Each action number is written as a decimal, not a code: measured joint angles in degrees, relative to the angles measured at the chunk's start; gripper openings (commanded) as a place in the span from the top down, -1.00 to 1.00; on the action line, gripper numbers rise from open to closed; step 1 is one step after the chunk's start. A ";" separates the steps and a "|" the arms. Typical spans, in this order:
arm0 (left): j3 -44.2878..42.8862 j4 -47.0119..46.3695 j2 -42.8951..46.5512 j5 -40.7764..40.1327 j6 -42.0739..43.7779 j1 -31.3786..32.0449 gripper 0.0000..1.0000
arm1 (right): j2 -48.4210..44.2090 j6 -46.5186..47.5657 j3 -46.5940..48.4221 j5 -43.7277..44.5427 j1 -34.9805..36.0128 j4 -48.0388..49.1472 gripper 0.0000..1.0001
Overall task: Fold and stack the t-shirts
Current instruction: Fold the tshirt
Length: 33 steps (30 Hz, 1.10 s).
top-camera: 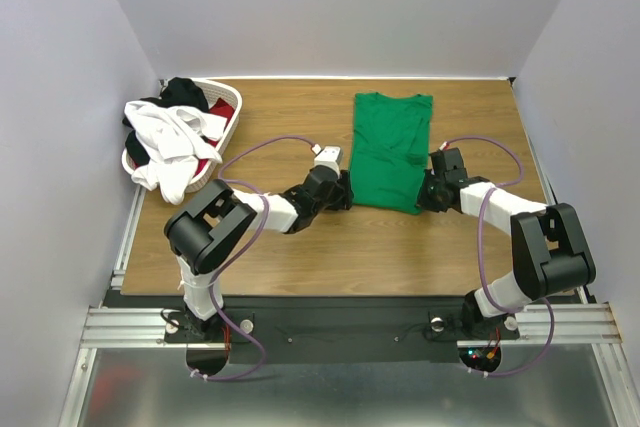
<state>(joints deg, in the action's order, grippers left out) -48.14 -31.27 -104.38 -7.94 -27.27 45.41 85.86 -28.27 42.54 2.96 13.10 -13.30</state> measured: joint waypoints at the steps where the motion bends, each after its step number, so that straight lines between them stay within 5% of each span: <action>1: -0.02 0.00 0.00 0.35 -0.02 0.28 -0.26 | 0.00 0.00 0.00 0.00 0.00 0.00 0.99; 5: -0.33 0.37 -0.04 1.14 -0.04 1.33 -0.23 | 0.00 0.00 0.00 0.00 0.00 0.00 0.99; 28: -1.31 1.90 -1.25 0.81 -0.13 1.51 1.00 | -1.60 0.39 -1.07 -0.52 0.04 -0.83 0.99; 33: -1.33 1.86 -1.27 2.27 0.02 1.51 1.00 | -3.52 0.48 -2.67 -1.36 0.04 -1.77 0.99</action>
<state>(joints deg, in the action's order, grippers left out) -49.47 -29.41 -105.65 -5.67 -27.24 46.92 82.35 -27.79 39.88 1.61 13.15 -15.07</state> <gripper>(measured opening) 0.123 0.030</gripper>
